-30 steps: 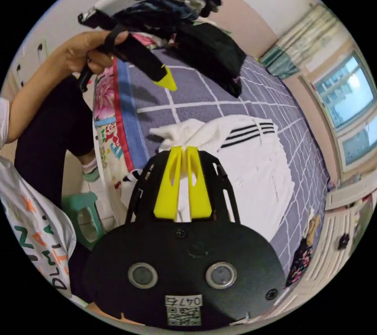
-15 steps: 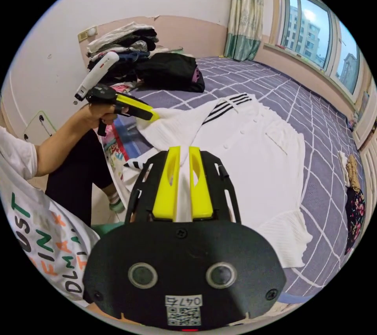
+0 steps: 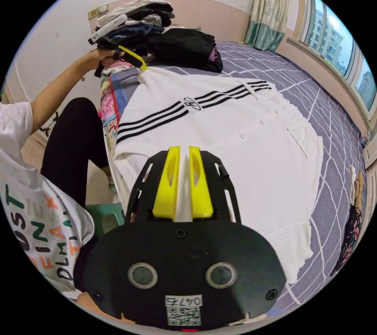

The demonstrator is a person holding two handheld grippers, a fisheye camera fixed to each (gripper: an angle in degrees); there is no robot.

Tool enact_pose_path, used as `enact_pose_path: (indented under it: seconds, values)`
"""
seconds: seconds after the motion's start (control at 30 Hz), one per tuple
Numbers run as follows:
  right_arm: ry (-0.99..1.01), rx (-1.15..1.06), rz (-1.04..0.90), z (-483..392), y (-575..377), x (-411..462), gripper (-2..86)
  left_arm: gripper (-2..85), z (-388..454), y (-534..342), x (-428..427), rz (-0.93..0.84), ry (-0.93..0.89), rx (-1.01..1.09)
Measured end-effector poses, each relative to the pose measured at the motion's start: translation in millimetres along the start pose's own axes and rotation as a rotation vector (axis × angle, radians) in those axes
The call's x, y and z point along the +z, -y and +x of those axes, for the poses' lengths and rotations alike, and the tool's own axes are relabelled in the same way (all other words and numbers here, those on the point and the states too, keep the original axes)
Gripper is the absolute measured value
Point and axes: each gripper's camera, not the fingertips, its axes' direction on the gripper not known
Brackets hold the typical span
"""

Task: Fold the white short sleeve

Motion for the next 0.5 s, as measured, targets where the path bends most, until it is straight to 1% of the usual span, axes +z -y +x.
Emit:
enact_pose_path:
  seconds: [0.03,0.07,0.1,0.17,0.23,0.3,0.33,0.4,0.43,0.5]
  values:
    - [0.007,-0.006,0.028,-1.2,0.8,-2.5,0.7,10.0,-9.6,-7.6,-10.8,0.068,-0.077,-0.078]
    - [0.008,-0.009,0.038,-1.8,1.4,-3.4,0.7,9.5,-12.3,-12.2,-18.2,0.127,-0.113,-0.118]
    - [0.005,-0.019,0.048,-2.7,2.8,-4.2,0.6,9.2,-11.8,-12.1,-19.6,0.139,-0.112,-0.127]
    - [-0.003,-0.034,0.045,-3.2,4.7,-2.7,0.5,8.6,-6.5,2.1,-14.2,0.106,-0.014,-0.15]
    - [-0.008,-0.038,0.029,-1.4,5.6,0.7,0.4,7.8,1.4,16.7,-3.5,0.08,0.039,-0.142]
    - [-0.017,-0.031,0.021,1.1,4.4,2.1,0.3,5.7,11.7,28.8,10.1,0.039,0.048,-0.117]
    - [-0.021,-0.022,0.02,3.2,3.4,2.1,0.3,2.5,20.2,33.5,17.5,0.023,0.035,-0.09]
    - [-0.023,-0.011,0.028,6.3,1.9,0.4,0.1,0.5,35.2,34.0,25.0,-0.002,-0.006,-0.035]
    - [-0.026,-0.005,0.037,8.4,1.1,-1.3,0.0,0.0,48.1,29.7,25.6,-0.023,-0.047,0.025]
    - [-0.031,0.002,0.049,11.7,0.1,-3.6,-0.1,-0.5,73.4,13.6,12.1,0.003,-0.083,0.127]
